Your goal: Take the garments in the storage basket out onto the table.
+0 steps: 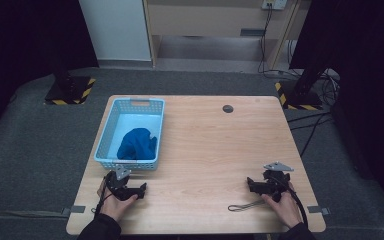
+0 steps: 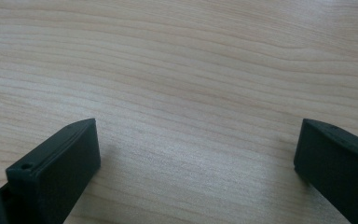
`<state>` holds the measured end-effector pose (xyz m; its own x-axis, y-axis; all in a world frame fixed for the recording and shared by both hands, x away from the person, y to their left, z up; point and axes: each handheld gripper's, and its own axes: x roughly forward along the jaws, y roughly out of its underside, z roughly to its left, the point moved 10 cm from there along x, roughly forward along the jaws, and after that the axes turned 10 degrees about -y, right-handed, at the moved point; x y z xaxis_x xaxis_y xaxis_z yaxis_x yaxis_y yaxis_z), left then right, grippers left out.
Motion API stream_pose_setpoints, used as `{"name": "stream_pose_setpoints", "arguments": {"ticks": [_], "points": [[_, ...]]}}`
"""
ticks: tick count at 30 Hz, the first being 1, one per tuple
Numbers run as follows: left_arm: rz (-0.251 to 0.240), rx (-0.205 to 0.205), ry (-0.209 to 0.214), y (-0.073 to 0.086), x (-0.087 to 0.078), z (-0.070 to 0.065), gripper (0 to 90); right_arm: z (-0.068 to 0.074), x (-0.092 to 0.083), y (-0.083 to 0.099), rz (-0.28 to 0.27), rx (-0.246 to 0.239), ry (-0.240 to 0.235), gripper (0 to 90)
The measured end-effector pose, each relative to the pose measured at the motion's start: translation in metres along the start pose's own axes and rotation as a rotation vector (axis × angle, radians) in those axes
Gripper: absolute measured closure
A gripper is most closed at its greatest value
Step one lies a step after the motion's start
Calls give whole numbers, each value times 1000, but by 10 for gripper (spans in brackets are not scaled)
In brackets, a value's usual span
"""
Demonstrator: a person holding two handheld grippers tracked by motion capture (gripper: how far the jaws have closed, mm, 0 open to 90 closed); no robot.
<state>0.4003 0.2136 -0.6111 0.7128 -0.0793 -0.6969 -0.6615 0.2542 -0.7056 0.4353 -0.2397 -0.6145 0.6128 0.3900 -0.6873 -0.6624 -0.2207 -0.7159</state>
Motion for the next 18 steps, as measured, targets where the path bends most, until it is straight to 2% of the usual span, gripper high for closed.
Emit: {"name": "stream_pose_setpoints", "arguments": {"ticks": [6,10,18], "points": [[1,-16,4,-1,-2,3,50,0,0,0,0,0,0,4],[45,-17,13,1,-7,4,73,0,0,0,0,0,0,4],[76,-34,24,3,-11,6,95,0,0,0,0,0,0,4]]}}
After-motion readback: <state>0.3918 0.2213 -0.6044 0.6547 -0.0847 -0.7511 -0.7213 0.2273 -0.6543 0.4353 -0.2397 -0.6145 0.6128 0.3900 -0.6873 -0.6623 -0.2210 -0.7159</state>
